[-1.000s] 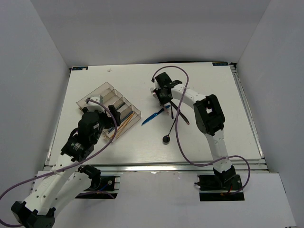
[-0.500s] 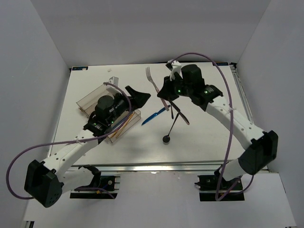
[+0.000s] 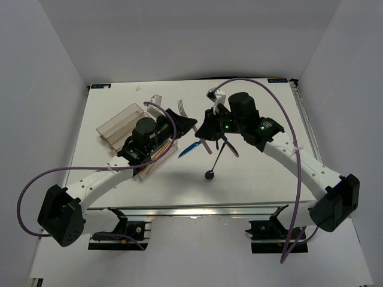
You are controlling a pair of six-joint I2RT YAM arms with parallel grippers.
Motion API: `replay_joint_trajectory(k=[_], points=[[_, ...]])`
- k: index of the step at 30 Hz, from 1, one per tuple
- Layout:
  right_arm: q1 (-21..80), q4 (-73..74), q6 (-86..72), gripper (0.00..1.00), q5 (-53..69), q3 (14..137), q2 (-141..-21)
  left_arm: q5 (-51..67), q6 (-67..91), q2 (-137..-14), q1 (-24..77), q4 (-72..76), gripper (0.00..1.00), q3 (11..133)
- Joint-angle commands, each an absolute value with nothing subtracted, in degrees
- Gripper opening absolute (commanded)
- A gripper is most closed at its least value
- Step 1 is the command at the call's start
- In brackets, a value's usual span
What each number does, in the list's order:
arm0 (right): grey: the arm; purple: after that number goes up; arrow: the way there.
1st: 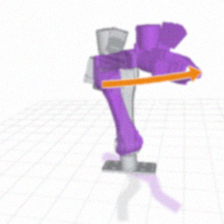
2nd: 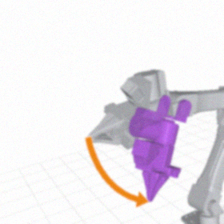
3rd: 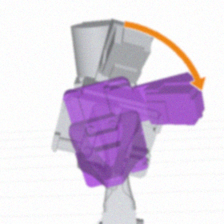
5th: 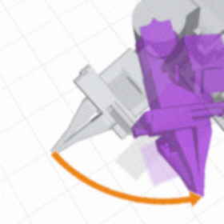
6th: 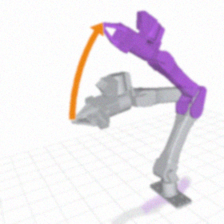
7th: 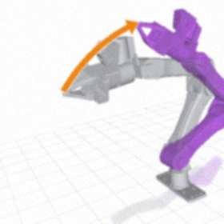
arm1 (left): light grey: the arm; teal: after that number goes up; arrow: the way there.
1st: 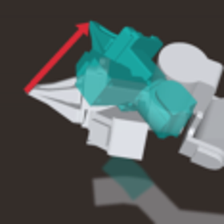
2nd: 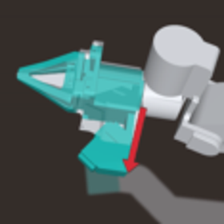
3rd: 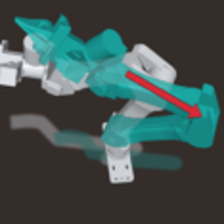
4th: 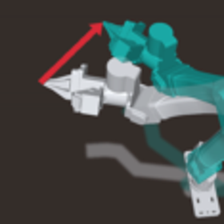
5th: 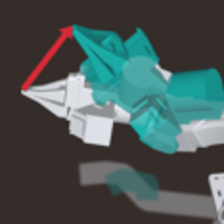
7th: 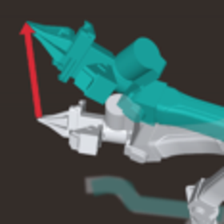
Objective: Sort the eating utensils into containers
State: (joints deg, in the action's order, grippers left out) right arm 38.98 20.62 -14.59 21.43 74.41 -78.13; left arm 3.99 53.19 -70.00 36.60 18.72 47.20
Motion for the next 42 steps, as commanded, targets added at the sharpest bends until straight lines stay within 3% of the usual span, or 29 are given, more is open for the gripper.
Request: replay_joint_trajectory(k=[1, 2, 3, 5, 9, 13, 17, 20, 23, 29, 42], points=[[39.81, 18.99, -14.41, 0.0, 22.76, 75.85, -76.29, 3.43, 53.09, -70.4, 36.91, 15.65, 0.35, 50.27], [39.9, 18.98, -14.33, 0.0, 22.42, 75.76, -76.29, 3.43, 52.82, -70.66, 36.91, 14.51, 0.13, 51.06], [39.9, 18.98, -14.15, 0.01, 21.98, 75.67, -76.29, 3.25, 52.65, -70.75, 36.91, 13.89, 0.02, 51.5], [39.9, 17.68, -14.15, 0.17, 19.62, 74.19, -75.24, 1.42, 52.12, -70.58, 36.91, 10.66, 0.0, 52.73], [39.55, 16.26, -14.24, 0.89, 12.76, 70.41, -71.03, -9.12, 49.14, -68.47, 34.21, -1.9, 0.0, 57.28], [38.41, 19.41, -12.75, 0.89, 8.01, 68.21, -66.63, -15.01, 36.08, -69.42, 27.96, -12.98, 0.0, 65.36], [37.88, 22.58, -9.68, 0.89, 5.02, 65.75, -62.41, -24.78, 6.94, -77.77, 27.25, -29.08, 0.0, 77.42], [37.62, 23.55, -8.7, 0.9, 3.26, 63.29, -58.72, -30.75, -5.47, -79.19, 27.16, -25.87, 0.0, 77.0], [37.44, 24.61, -8.44, 0.89, 2.37, 61.88, -55.64, -31.55, -17.71, -78.75, 27.16, -16.91, 0.0, 68.75], [37.44, 26.19, -8.96, 0.89, 4.3, 59.07, -50.89, -35.59, -26.45, -84.8, 26.81, -9.67, 0.0, 62.59], [37.44, 27.07, -10.11, 0.89, 7.47, 55.72, -46.23, -31.29, -25.14, -89.91, 25.05, -1.93, 0.0, 55.82]])
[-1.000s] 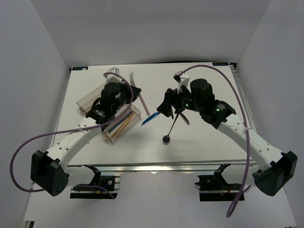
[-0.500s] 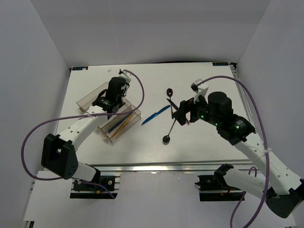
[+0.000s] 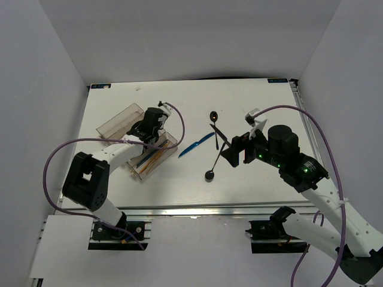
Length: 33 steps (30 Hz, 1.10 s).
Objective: Sort the eating utensils into containers
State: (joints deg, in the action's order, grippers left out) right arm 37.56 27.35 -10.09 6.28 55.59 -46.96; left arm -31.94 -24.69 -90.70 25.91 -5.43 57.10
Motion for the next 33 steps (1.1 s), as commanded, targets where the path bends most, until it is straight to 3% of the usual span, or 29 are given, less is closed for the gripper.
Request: replay_joint_trajectory(k=[1, 5, 9, 10, 16, 17, 23, 25, 26, 33], points=[[37.44, 26.98, -10.11, 0.89, 7.73, 55.81, -46.23, -31.29, -24.53, -89.83, 24.96, -1.76, 0.0, 55.55], [37.44, 26.46, -10.37, 0.89, 8.35, 55.55, -46.49, -31.82, -22.77, -90.79, 24.7, -2.11, 0.0, 54.32], [37.35, 26.02, -10.81, 0.89, 9.31, 55.55, -46.67, -30.77, -21.27, -92.02, 24.7, -5.26, 0.08, 55.37], [37.35, 25.93, -10.9, 0.89, 9.32, 55.72, -46.67, -30.94, -20.49, -91.93, 24.7, -6.23, 0.17, 55.72], [37.44, 26.28, -10.64, 0.9, 9.05, 56.6, -47.2, -29.62, -18.55, -88.77, 24.7, -7.82, 0.38, 55.02], [37.44, 26.37, -10.63, 0.89, 8.88, 56.78, -47.46, -29.88, -18.11, -87.81, 24.7, -8.61, 0.46, 54.85], [37.44, 26.28, -10.98, 0.9, 7.74, 56.78, -48.86, -26.9, -14.24, -81.57, 24.7, -9.49, 0.69, 54.32], [37.44, 26.19, -11.77, 0.89, 6.86, 56.6, -49.83, -26.54, -12.05, -77.71, 24.7, -8.27, 0.92, 53.88], [37.44, 26.28, -12.3, 0.89, 6.33, 56.51, -50.88, -26.89, -11.35, -76.39, 24.7, -8.17, 0.98, 53.79], [37.44, 27.24, -17.66, 0.89, -6.56, 57.73, -59.57, -34.7, 5.39, -69.26, 24.7, -16.58, 0.98, 58.78]])
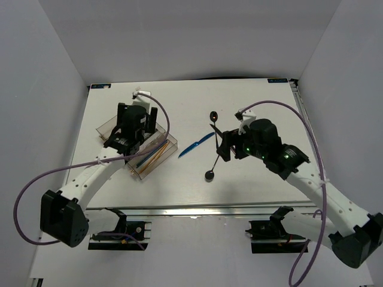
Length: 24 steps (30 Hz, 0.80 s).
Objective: Sort the eating utensils into containers
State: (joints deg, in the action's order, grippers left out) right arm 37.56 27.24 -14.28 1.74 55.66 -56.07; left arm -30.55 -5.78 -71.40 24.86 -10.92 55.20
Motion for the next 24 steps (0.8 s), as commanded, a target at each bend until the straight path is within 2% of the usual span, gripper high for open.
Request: replay_joint_trajectory(k=[1, 6, 14, 19, 24], points=[[37.44, 28.03, -18.54, 0.89, -8.33, 58.44, -63.07, -35.15, 8.23, -68.39, 24.7, -18.87, 0.98, 59.58], [37.44, 31.11, -28.71, 0.89, -19.57, 64.24, -72.32, -33.06, 20.55, -64.52, 24.7, -28.37, 0.98, 58.54], [37.44, 26.2, -35.07, 0.89, -25.04, 64.16, -82.17, -24.26, 17.94, -46.69, 24.7, -24.61, 0.98, 43.08], [37.35, 28.21, -26.64, 0.86, -17.94, 69.07, -91.12, -22.77, 17.93, -40.79, 24.78, -24.26, 0.98, 42.01], [37.88, 31.38, -36.35, 0.86, -21.27, 68.84, -92.82, -20.74, 17.41, -42.44, 24.79, -24.17, 0.98, 42.36]])
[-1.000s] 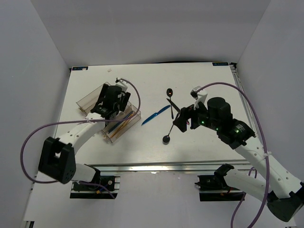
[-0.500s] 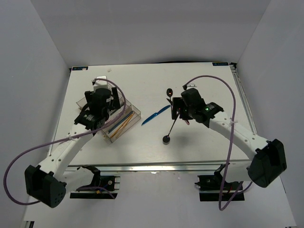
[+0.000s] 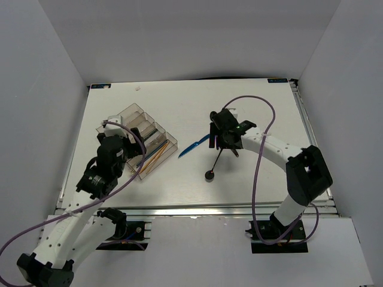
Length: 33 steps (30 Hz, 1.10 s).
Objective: Sort the eating utensils into containers
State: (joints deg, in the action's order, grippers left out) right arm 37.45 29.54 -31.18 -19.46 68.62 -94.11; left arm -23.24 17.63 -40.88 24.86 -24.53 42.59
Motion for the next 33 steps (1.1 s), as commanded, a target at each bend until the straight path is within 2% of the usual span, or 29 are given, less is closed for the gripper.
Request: replay_joint_trajectory(k=[1, 7, 9, 13, 20, 22, 23, 24, 26, 31, 33], points=[[37.97, 29.55, -38.04, 0.86, -20.92, 67.86, -91.86, -20.74, 17.32, -43.15, 24.79, -24.34, 0.98, 42.54], [39.2, 22.68, -42.01, 0.81, -20.21, 62.57, -92.45, -20.3, 17.05, -45.09, 24.79, -24.52, 0.98, 42.63], [39.98, 24.69, -42.71, 0.8, -21.61, 64.15, -94.65, -20.21, 16.96, -44.91, 24.79, -24.43, 0.98, 42.54], [42.01, 33.12, -50.07, 0.7, -27.67, 69.95, -101.76, -20.74, 16.79, -44.83, 24.79, -24.52, 0.98, 42.63], [45.61, 30.95, -55.54, 0.61, -27.61, 64.71, -102.92, -20.39, 16.7, -44.65, 24.79, -24.26, 0.98, 42.45], [45.62, 28.04, -55.64, 0.56, -25.23, 63.02, -103.7, -20.3, 16.7, -44.65, 24.79, -24.35, 0.98, 42.63], [45.62, 27.78, -55.81, 0.49, -24.62, 62.32, -104.23, -20.3, 16.7, -44.56, 24.79, -24.35, 0.98, 42.54], [45.62, 27.77, -55.9, 0.39, -24.44, 62.23, -104.67, -20.3, 16.7, -44.47, 24.79, -24.35, 0.98, 42.63], [45.62, 28.82, -56.34, 0.34, -24.35, 62.31, -106.08, -20.3, 16.7, -44.3, 24.79, -24.35, 0.98, 42.54], [45.79, 29.53, -57.22, 0.13, -23.64, 61.18, -106.35, -20.65, 16.7, -43.95, 24.79, -24.43, 0.98, 42.45], [46.23, 29.97, -57.74, 0.09, -24.17, 60.3, -105.04, -20.74, 16.79, -43.86, 24.79, -24.43, 0.98, 42.54]])
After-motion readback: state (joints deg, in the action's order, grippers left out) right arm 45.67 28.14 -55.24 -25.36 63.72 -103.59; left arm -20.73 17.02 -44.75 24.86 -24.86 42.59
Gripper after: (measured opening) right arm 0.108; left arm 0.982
